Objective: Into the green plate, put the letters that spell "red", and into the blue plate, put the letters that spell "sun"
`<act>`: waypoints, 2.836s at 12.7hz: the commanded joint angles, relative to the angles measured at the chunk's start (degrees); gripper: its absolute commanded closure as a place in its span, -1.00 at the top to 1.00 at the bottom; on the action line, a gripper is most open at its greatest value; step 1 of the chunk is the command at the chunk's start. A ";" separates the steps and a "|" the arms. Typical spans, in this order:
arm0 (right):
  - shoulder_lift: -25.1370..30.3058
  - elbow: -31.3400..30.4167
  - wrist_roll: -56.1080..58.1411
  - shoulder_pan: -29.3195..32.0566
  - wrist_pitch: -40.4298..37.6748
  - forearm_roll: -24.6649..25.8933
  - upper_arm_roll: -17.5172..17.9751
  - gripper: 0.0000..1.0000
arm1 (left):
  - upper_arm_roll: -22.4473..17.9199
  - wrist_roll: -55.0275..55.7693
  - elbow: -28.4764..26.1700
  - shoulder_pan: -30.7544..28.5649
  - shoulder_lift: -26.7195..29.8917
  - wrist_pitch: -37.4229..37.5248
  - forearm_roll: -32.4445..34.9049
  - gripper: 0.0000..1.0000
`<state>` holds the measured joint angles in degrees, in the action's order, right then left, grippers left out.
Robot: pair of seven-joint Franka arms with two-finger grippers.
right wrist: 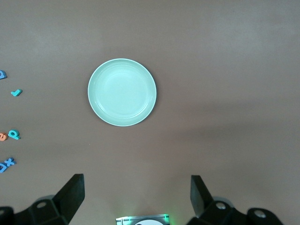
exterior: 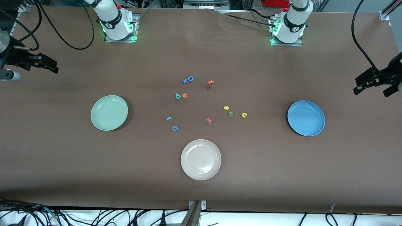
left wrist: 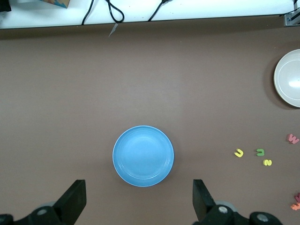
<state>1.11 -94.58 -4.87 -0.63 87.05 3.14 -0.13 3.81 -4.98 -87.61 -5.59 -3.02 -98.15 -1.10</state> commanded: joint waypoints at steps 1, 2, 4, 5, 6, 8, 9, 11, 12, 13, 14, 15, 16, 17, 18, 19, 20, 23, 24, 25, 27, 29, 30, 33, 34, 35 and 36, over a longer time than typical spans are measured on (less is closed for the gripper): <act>0.04 0.19 -0.15 0.01 -0.48 0.47 -0.05 1.00 | 0.23 -0.29 1.57 0.06 -0.67 0.15 0.74 1.00; 0.04 0.19 0.03 0.01 -0.56 0.38 -0.05 1.00 | 0.23 -0.29 1.57 0.06 -0.67 0.15 0.74 1.00; 0.04 0.19 0.03 0.01 -0.83 0.38 0.04 1.00 | 0.23 -0.29 1.57 0.06 -0.67 0.15 0.74 1.00; 0.04 0.19 -0.05 -0.07 -0.74 0.38 0.04 1.00 | 0.23 -0.29 1.57 0.06 -0.67 0.15 0.74 1.00; 0.04 0.19 -0.06 -0.08 -0.74 0.38 0.04 1.00 | 0.23 -0.29 1.57 0.06 -0.67 0.15 0.74 1.00; -0.05 0.19 0.03 -0.08 -0.57 0.29 0.04 1.00 | 0.23 -0.29 1.57 0.06 -0.67 0.15 0.74 1.00; 0.04 0.19 0.03 -0.08 -0.57 0.29 0.04 1.00 | 0.23 -0.29 1.57 0.06 -0.67 0.15 0.74 1.00; 0.04 0.10 0.03 -0.08 -0.74 0.20 0.04 1.00 | 0.23 -0.29 1.57 0.06 -0.67 0.15 0.74 1.00; 0.04 0.10 0.03 -0.08 -0.74 0.20 0.04 1.00 | 0.23 -0.29 1.57 0.06 -0.67 0.15 0.74 1.00; -0.05 0.19 0.12 -0.08 -0.83 0.20 0.04 1.00 | 0.23 -0.38 1.57 -0.03 -0.67 0.15 0.74 1.00; -0.05 0.10 0.03 -0.08 -0.83 0.20 0.04 1.00 | 0.23 -0.30 1.57 -0.03 -0.67 0.15 0.74 1.00; -0.05 0.19 0.12 -0.16 -0.66 0.38 0.04 1.00 | 0.23 -0.29 1.57 0.06 -0.67 0.15 0.74 1.00; -0.40 0.28 0.29 -0.08 -0.91 0.29 0.04 1.00 | 0.23 -0.29 1.57 0.06 -0.67 0.15 0.74 1.00; -0.92 0.36 0.03 0.01 -1.00 0.29 0.04 1.00 | 0.23 -0.29 1.57 0.06 -0.67 0.15 0.66 1.00; -0.93 1.23 0.03 -0.07 -1.70 0.38 0.13 1.00 | 0.23 -0.21 1.57 0.06 -0.67 0.15 0.74 1.00; -1.45 1.59 -0.23 -0.08 -3.01 0.38 0.04 1.00 | 0.23 -0.29 1.57 0.06 -0.67 0.15 0.74 1.00; -2.07 2.20 0.03 -0.16 -3.11 0.29 0.04 1.00 | 0.23 -0.29 1.57 -0.03 -0.67 0.15 0.74 1.00; -2.86 2.91 0.38 -0.16 -2.85 0.29 0.13 1.00 | 0.06 -0.30 1.66 -0.03 -0.67 0.15 0.74 1.00; -3.04 2.91 0.21 -0.16 -2.76 0.21 0.13 1.00 | 0.15 -0.29 1.57 0.06 -0.67 0.15 0.74 1.00; -3.91 2.91 0.29 -0.16 -2.76 0.29 0.13 1.00 | 0.15 -0.38 1.57 -0.03 -0.67 0.15 0.74 1.00; -3.92 2.91 0.21 -0.16 -3.02 0.29 0.13 1.00 | 0.15 -0.38 1.66 -0.03 -0.67 0.15 0.74 1.00; -3.92 2.91 0.21 -0.16 -3.20 0.29 0.13 1.00 | 0.15 -0.29 1.57 -0.03 -0.67 0.15 0.74 1.00; -3.92 2.91 0.21 -0.16 -3.20 0.29 0.13 1.00 | 0.15 -0.29 1.66 -0.03 -0.67 0.15 0.74 1.00; -3.92 2.91 0.21 -0.16 -3.20 0.29 0.13 1.00 | 0.15 -0.30 1.66 -0.03 -0.67 0.15 0.74 1.00; -3.92 2.91 0.21 -0.16 -3.29 0.29 0.13 1.00 | 0.06 -0.38 1.57 -0.03 -0.67 0.15 0.74 1.00; -3.92 2.83 0.21 -0.16 -3.29 0.29 0.13 1.00 | 0.06 -0.38 1.57 -0.12 -0.67 0.15 0.74 1.00; -3.92 2.83 0.21 -0.16 -3.20 0.29 0.13 1.00 | 0.06 -0.38 1.57 -0.03 -0.67 0.15 0.74 1.00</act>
<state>-2.26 -93.35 -4.81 -0.68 85.23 3.13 -0.07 3.79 -4.98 -87.55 -5.60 -3.02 -98.26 -1.10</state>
